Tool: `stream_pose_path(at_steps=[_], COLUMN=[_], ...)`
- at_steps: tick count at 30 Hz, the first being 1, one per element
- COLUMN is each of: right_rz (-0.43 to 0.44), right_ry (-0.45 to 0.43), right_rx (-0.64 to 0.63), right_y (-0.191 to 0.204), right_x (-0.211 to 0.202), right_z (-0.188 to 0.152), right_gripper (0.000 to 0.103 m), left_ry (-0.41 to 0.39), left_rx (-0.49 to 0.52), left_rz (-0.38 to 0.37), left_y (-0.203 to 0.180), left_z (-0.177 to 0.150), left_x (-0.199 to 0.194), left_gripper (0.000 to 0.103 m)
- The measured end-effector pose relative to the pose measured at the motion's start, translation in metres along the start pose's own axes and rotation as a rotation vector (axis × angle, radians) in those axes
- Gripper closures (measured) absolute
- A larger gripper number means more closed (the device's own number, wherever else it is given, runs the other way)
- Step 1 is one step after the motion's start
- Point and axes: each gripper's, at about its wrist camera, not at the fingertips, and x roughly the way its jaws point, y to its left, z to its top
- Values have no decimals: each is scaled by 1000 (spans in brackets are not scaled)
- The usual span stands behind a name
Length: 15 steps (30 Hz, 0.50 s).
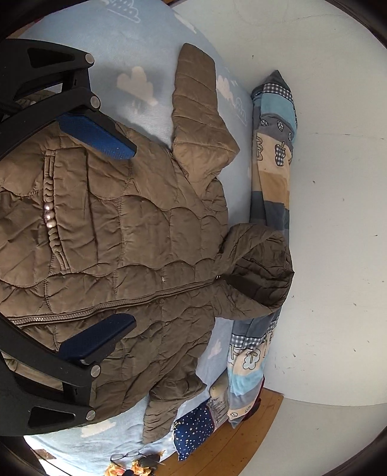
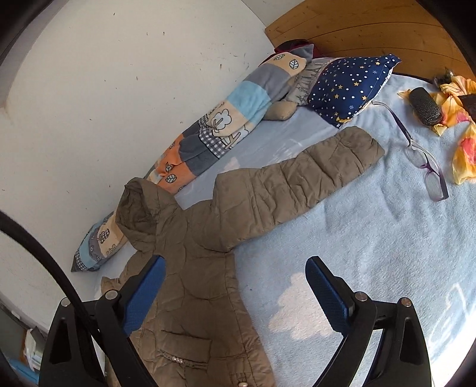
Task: Fold large clothes
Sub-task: 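Reach the right gripper to the jacket sleeve cuff and grasp it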
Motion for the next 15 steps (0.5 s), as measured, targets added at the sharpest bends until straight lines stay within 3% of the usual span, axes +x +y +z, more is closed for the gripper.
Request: stream_pose_path(at_steps=[5, 9, 15], right_rz=[-22, -59, -127], right_ry=[-36, -57, -95], right_rx=[-9, 22, 76], right_y=[-4, -21, -51], right_x=[-3, 4, 22], right_z=[6, 25, 58], right_gripper=[7, 17, 19], left_ry=[-56, -104, -57], left_rx=[80, 105, 135], left_rz=[24, 56, 49], left_y=[-14, -25, -36], left_z=[14, 35, 37], left_x=[3, 17, 47], left_gripper=[0, 0, 0])
